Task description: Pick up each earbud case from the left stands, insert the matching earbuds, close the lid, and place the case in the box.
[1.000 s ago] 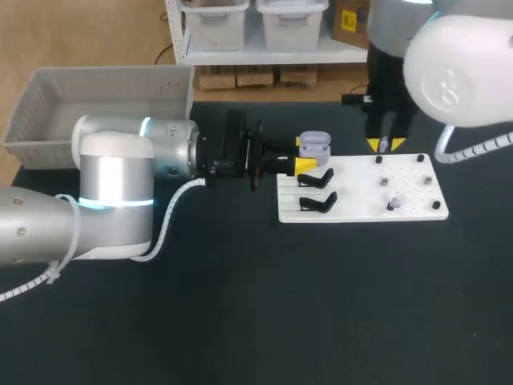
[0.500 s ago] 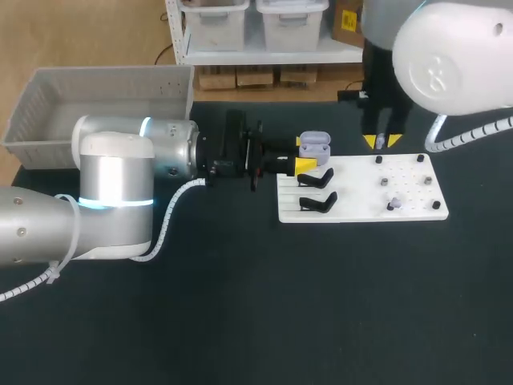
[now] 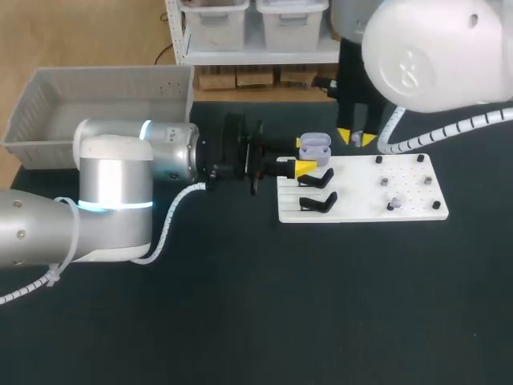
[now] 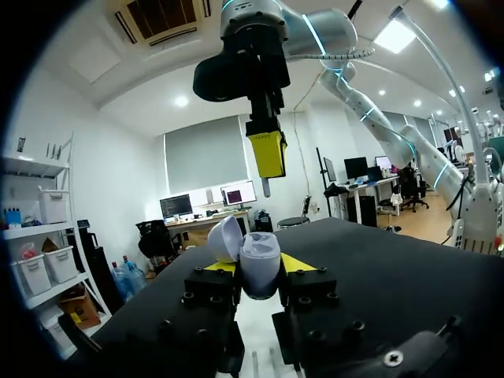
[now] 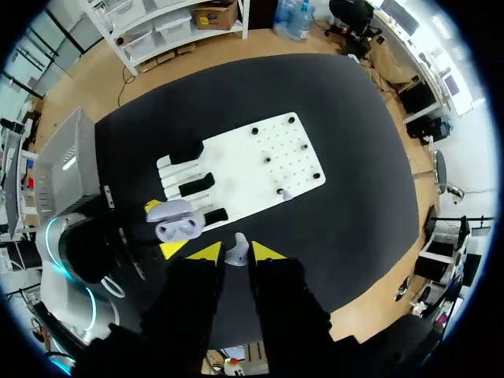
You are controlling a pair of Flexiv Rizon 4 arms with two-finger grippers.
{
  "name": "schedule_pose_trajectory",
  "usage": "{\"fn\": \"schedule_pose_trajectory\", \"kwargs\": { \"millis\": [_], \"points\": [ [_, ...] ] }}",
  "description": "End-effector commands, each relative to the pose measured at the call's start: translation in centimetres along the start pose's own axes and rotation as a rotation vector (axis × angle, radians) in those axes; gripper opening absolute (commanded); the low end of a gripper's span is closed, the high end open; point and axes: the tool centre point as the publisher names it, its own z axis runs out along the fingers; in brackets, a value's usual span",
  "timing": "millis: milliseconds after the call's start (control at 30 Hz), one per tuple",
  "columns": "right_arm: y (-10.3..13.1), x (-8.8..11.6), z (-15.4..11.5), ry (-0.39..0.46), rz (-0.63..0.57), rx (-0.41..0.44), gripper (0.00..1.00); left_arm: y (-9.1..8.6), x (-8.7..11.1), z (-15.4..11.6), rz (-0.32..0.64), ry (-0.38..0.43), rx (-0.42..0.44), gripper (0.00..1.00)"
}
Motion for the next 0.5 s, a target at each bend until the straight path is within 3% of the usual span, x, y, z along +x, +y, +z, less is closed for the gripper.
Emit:
{"fn": "schedule_pose_trajectory", "kwargs": {
  "millis": [33,500],
  "points": [
    [0.19,0.51,0.11,-0.006,0.006,0.0,0.0,-0.35,-0.2,0.73,0.006,0.001,-0.012,0.0],
    [0.48,1.28,-0.36,-0.011,0.036,-0.02,0.0,-0.68,-0.42,1.43,-0.012,-0.01,-0.014,0.0]
  ]
}}
